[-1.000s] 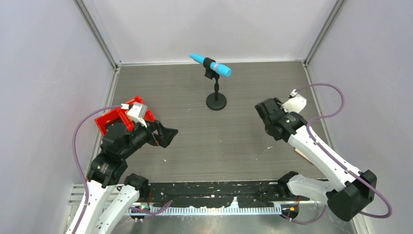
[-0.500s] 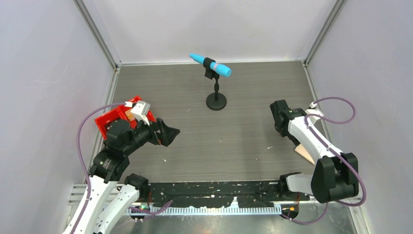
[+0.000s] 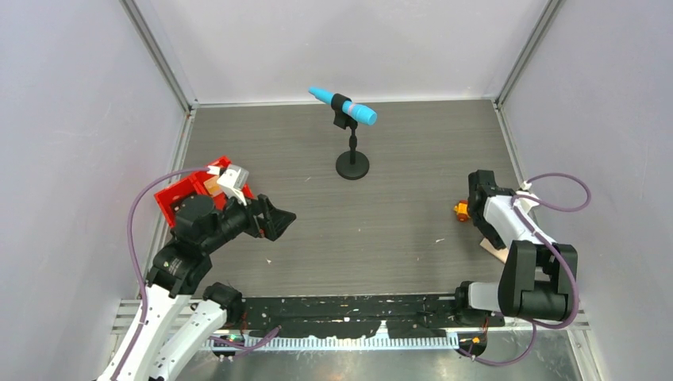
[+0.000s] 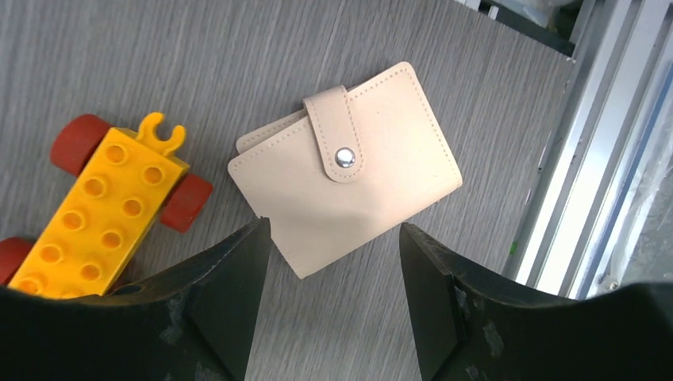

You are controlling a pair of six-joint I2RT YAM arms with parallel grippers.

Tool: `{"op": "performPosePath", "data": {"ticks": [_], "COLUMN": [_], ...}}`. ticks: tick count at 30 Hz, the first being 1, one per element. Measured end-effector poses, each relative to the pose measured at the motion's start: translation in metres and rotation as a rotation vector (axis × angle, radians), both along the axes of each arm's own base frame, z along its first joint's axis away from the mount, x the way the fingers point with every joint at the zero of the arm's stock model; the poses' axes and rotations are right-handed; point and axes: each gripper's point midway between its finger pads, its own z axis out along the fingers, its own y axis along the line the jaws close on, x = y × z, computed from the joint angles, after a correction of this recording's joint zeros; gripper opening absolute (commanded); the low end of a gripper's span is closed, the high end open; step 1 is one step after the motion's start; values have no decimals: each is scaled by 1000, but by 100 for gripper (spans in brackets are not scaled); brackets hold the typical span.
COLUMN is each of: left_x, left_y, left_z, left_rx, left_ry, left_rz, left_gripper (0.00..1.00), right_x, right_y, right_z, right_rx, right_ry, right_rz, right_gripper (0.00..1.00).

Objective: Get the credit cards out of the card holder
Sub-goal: Pick up the card holder from the corner of the board.

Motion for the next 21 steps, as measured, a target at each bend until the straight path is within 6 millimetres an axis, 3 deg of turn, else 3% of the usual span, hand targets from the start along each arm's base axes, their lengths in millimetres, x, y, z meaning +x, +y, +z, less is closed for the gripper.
{"op": "performPosePath", "data": {"ticks": [21], "left_x": [5], "left_y": [4], "left_z": [-2], "left_rx": [12], "left_ry": [-1], "left_rz": [33], "left_gripper": [97], "right_x": [14], "right_y": [8], "right_z": [-35], "right_rx": [207], "right_ry": [6], "right_rz": [69], "right_gripper": [62]}}
